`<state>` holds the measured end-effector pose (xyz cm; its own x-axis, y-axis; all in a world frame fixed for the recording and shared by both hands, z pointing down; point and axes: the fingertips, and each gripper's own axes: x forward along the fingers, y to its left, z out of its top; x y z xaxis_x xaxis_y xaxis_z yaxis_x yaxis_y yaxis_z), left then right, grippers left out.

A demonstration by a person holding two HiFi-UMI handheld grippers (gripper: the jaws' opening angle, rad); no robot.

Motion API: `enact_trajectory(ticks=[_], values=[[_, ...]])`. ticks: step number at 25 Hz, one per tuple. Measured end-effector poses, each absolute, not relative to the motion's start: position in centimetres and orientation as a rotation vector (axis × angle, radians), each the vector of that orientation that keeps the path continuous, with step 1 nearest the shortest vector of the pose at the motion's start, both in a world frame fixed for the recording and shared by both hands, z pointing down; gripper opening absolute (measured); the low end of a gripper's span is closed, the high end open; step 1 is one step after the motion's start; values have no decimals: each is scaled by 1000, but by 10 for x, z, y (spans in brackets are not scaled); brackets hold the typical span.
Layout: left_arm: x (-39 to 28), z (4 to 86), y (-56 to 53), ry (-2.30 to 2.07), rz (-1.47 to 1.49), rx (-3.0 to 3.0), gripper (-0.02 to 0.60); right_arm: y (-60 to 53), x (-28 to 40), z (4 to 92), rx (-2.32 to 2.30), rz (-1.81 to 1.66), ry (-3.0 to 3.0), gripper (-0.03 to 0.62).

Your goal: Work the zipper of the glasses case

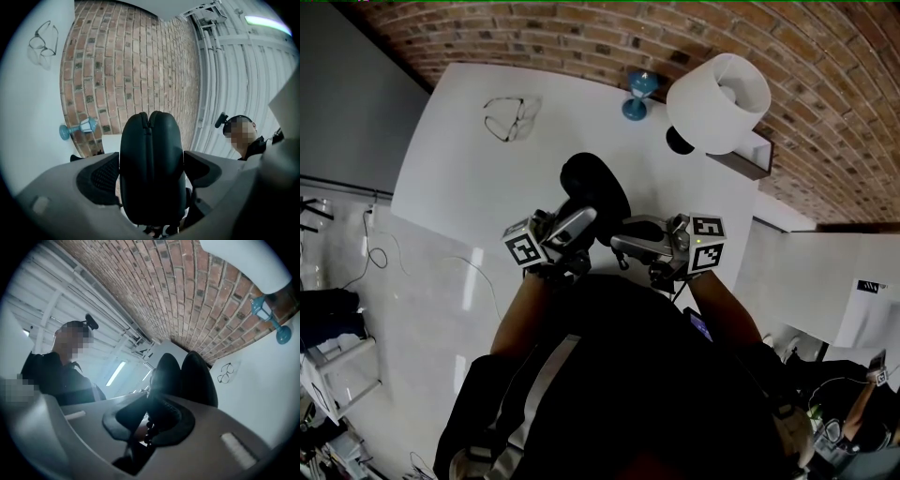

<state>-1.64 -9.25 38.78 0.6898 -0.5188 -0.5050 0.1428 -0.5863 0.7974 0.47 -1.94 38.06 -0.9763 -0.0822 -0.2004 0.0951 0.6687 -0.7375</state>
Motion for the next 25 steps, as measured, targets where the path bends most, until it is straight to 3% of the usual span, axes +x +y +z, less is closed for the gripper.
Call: enact_trajectory(ticks=[6,12,18,25], values=[[-21,392,-88,-300,-974,1972,390,-18,4,390,-12,-1254,2666,56],[-36,402,-89,-396,-1016,1907,336,-22,6,404,-187,-1192,2787,140],[-58,405,-98,-480,-1073,1857,276,-33,21,411,-323,-1127,2834,158],[-73,399,-110,-526,-1118,1788,272,-36,26,419,-387,-1064,2913,158]])
